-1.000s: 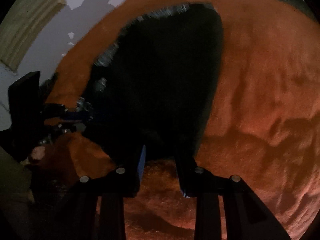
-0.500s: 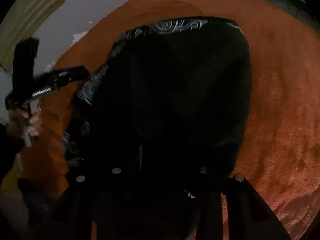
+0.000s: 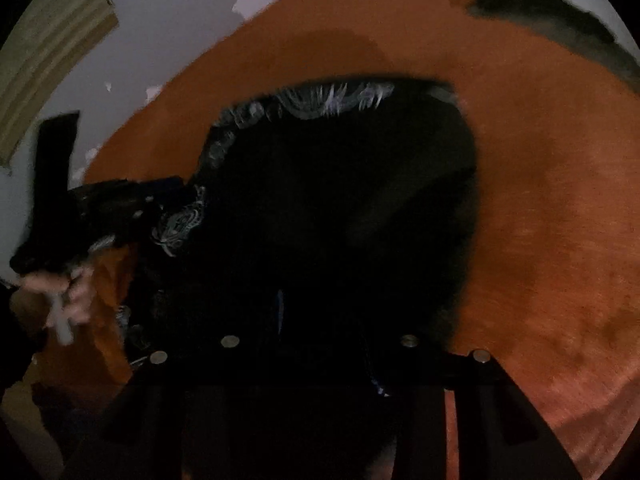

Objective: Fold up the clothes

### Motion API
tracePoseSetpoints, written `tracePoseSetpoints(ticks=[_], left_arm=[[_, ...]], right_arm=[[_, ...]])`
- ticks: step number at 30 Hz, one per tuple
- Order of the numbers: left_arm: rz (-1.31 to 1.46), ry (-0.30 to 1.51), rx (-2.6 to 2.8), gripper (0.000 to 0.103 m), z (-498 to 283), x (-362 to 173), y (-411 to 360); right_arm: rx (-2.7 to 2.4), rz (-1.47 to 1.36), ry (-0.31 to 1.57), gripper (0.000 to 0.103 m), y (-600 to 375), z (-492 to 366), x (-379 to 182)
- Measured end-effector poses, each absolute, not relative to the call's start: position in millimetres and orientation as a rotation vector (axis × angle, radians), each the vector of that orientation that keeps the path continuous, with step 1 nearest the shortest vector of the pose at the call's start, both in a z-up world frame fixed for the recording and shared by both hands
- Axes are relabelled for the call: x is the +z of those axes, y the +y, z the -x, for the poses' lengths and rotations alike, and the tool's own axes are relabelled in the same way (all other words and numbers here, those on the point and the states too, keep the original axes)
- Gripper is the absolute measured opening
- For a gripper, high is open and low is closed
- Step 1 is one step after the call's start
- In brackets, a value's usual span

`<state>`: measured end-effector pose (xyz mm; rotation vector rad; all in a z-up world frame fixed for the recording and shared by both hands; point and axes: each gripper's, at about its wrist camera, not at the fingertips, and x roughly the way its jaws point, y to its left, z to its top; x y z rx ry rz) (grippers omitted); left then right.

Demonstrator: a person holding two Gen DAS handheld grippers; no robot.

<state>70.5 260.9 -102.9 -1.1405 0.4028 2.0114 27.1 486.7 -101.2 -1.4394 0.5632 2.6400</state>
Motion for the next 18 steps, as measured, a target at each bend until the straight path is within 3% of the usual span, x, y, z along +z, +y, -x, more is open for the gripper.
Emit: tracePoseSetpoints(ticks=[3,5,8,12,18], left_arm=[[1.161,0.171,1.835,0.028,-86,-85,249],[1.15,0.144,1.729,0.029,-112,-87,257],[1.159,0.369,1.757,0.029,-139,-114,281],[1.227,0.328,1.827,0.019,-116,-120,276],[1.062,0.276,1.684,0.022,-128,-90,291]], right_arm=[[2.638,1.302,0.494,0.036,475,-62,-86],[2.65,1.287,0.53,0.036,464,-77,-86],[2.656,1.369,0.526,0.036,445,-97,-92],[2.613,1.473,0.266,0.036,415,-106,-107],[2.724,1.315,0.359,0.04,410,-122,-77]])
